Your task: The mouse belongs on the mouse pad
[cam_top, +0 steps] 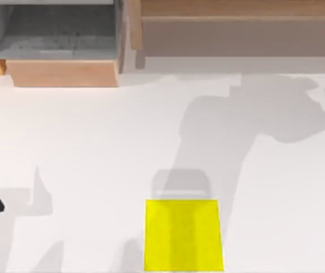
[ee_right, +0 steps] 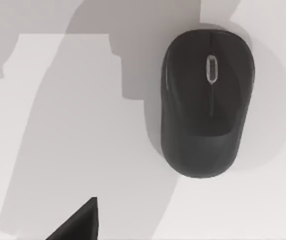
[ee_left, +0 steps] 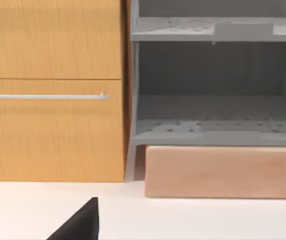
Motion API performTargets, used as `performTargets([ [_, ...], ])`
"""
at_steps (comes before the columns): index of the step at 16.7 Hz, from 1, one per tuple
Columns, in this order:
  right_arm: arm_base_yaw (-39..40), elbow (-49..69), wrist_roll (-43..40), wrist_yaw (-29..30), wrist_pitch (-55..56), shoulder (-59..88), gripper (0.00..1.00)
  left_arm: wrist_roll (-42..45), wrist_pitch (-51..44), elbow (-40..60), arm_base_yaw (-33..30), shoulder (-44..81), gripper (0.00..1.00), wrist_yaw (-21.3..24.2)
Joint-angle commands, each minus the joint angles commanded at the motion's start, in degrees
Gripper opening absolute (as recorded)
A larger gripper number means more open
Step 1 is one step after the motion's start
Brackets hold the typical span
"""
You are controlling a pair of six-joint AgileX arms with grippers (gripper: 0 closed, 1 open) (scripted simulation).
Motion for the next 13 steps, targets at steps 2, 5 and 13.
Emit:
performTargets([
  [2,0.14,-0.92,-0.09,-0.01,0.93,0.09,1.0,0.0,0.0,0.0,0.0,0.0,1.0,0.0],
  [5,0.3,-5.99,-0.09,-0.02,6.69,0.85,1.0,0.0,0.0,0.0,0.0,0.0,1.0,0.0],
  [13,0.39,-17.26,0.05,0.01,20.39,3.16,1.0,0.0,0.0,0.0,0.0,0.0,1.0,0.0],
])
